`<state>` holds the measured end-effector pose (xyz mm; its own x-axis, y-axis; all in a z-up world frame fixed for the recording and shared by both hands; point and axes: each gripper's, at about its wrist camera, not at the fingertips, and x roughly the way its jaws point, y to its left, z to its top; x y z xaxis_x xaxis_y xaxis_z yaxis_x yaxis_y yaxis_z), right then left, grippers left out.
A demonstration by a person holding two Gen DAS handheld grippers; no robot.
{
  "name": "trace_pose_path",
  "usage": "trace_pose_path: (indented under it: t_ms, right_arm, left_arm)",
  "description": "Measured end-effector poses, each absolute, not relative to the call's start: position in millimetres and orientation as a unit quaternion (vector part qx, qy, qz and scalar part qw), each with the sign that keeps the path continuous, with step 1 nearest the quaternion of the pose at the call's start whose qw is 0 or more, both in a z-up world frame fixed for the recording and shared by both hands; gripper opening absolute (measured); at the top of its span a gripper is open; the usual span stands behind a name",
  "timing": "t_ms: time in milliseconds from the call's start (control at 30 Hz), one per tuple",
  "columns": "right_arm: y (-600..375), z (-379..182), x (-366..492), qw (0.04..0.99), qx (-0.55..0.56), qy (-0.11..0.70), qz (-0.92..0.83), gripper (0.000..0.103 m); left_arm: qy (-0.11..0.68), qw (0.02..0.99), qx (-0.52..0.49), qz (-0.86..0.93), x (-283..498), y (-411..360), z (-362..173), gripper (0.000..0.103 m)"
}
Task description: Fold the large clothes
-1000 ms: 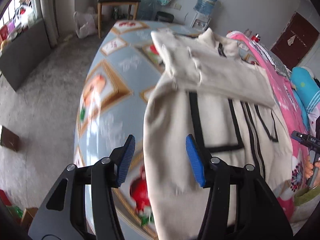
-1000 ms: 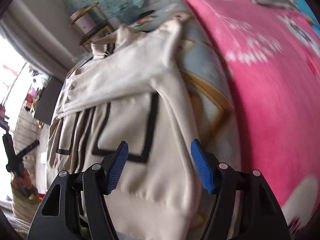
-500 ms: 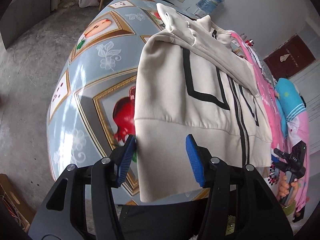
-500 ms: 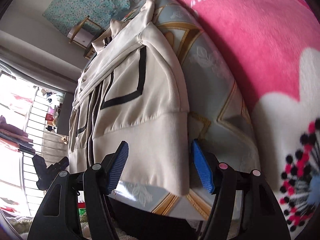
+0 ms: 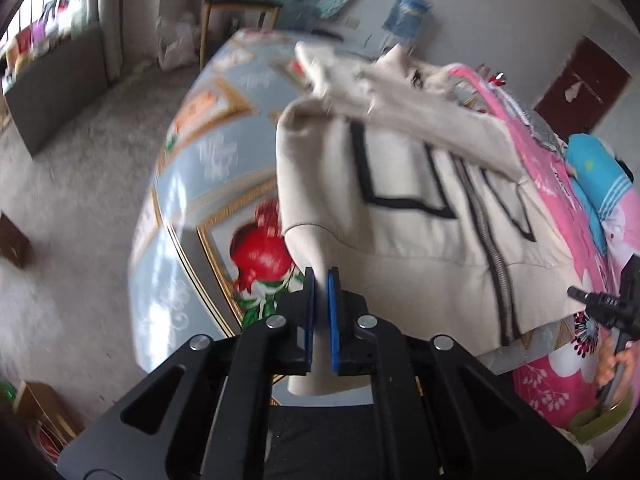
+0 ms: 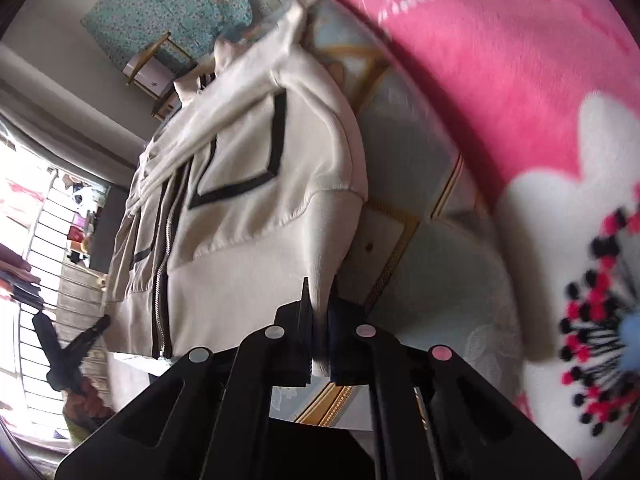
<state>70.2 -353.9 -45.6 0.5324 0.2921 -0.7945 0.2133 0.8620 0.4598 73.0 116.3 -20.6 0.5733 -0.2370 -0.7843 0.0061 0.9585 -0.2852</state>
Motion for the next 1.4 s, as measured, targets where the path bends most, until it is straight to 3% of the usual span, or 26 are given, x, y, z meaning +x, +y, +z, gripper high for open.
trace_pose_path:
  t_ms: [133,233,367,567,633,700,833,933,1033,1200,1400]
  right_arm:
    - [-352.8,6.6,50.7,0.869,0.234,0.435,0.027,0.005]
    - [-356.3,19.2,35.3,0.873,0.235,0.427,0.032,0.005]
    - [-358.9,1.2,19.1,0.86,0.238,0.45,0.037,0.005]
    - [-367.7,-73.9,20.6,0.812,0.262,0.521,0.007,0.005]
    - [-371.2,-70.6,21.1,0.811,0.268,0.519,0.011,0.006]
    - [-372.5,-57.4,22.4,0.819,0.246,0.519,0.011,0.014]
    - [-375.5,-26.7,22.2,0.838,0.182,0.513,-0.03,0.047]
    - [-381.9,-2.0,40.5,0.847,0.18,0.499,-0.027,0.052]
    - [-379.2,22.7,73.8,0.86,0.175,0.48,-0.002,0.062]
    - [-349.3,60.9,161.8,0.878,0.159,0.448,0.054,0.067]
    - [-307.2,78.4,300.0,0.879,0.148,0.443,0.099,0.073]
  left_arm:
    - [0.414,0.898,-0.115,-0.094,53.1,117.1,32.9,0.004]
    - [0.416,0.899,-0.101,-0.095,42.3,116.0,43.6,0.004]
    - [0.457,0.881,-0.093,-0.078,31.3,121.4,14.3,0.004]
    - [0.528,0.839,-0.117,-0.055,36.9,131.1,-57.1,0.005]
    - [0.53,0.838,-0.119,-0.051,39.2,134.3,-57.8,0.01]
    - [0.528,0.84,-0.115,-0.045,39.2,140.3,-50.0,0.01]
    - [0.508,0.854,-0.109,-0.021,35.9,160.2,-26.1,0.033]
    - [0.49,0.866,-0.101,-0.008,49.5,170.1,-3.4,0.041]
    - [0.464,0.881,-0.088,-0.017,82.2,168.7,24.1,0.059]
    - [0.438,0.895,-0.063,-0.052,173.6,140.8,64.1,0.077]
    - [0.439,0.894,-0.014,-0.084,314.7,77.4,79.9,0.082]
